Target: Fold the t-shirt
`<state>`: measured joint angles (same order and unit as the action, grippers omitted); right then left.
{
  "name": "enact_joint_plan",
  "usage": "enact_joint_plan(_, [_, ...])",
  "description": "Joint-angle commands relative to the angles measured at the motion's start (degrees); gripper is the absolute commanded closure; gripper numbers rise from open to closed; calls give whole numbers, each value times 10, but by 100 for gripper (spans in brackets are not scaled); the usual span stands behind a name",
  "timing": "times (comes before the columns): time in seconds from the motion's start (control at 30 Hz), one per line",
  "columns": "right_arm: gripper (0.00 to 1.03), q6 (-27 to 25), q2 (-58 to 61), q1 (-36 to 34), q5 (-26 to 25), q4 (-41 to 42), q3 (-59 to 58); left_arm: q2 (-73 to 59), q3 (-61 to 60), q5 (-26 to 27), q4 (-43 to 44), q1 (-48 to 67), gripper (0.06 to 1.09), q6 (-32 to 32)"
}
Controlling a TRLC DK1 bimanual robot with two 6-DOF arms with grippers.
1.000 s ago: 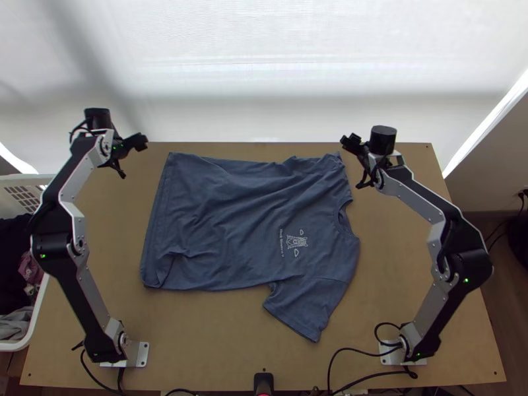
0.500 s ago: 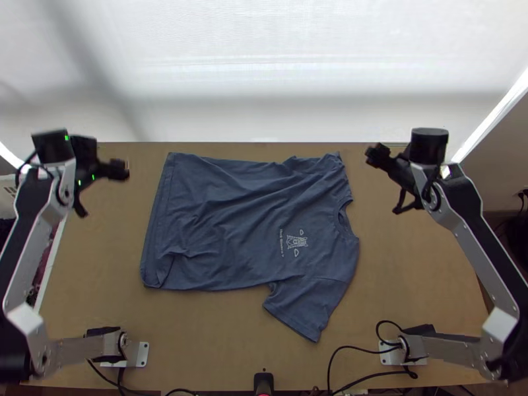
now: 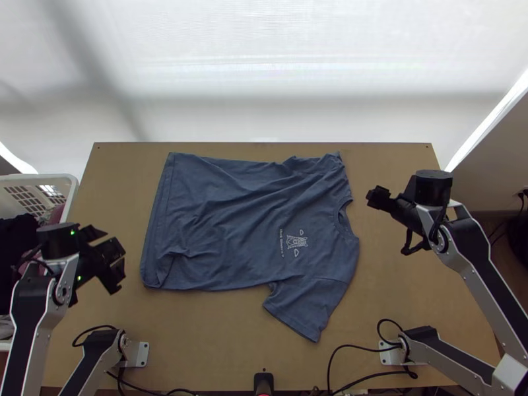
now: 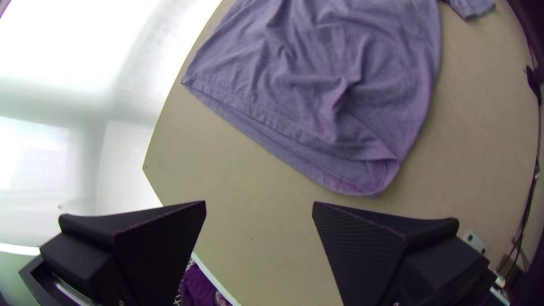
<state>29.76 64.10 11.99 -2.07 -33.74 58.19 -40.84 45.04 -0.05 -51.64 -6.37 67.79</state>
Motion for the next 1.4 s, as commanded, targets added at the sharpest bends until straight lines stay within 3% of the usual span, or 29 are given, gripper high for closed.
enact_joint_plan(0.0, [26, 1, -21, 3, 5, 2, -29, 50, -37, 3, -35, 18, 17, 84])
enact_joint_plan(0.1, [26, 1, -29, 3, 9, 7, -47, 74, -65, 3, -43, 47, 17, 98])
enact_joint_plan(0.2, [26, 2, -35, 3, 10, 10, -61, 77, -76, 4, -60, 73, 26, 97])
enact_joint_plan(0.47, [26, 7, -47, 0, 15, 24, -96, 31, -98, -10, -100, 115, 26, 60])
enact_joint_plan(0.67, [26, 6, -48, -7, 18, 32, -112, 3, -126, -26, -74, 136, 29, 57])
enact_joint_plan(0.8, [26, 5, -47, -7, 19, 40, -119, -24, -124, -28, -66, 174, 47, 21])
enact_joint_plan(0.97, [26, 5, -47, -8, 19, 43, -126, -60, -115, -28, -44, 194, 47, -10])
enact_joint_plan(1.37, [26, 3, -40, -10, 20, 53, -131, -115, -123, -33, -3, 185, 47, -9])
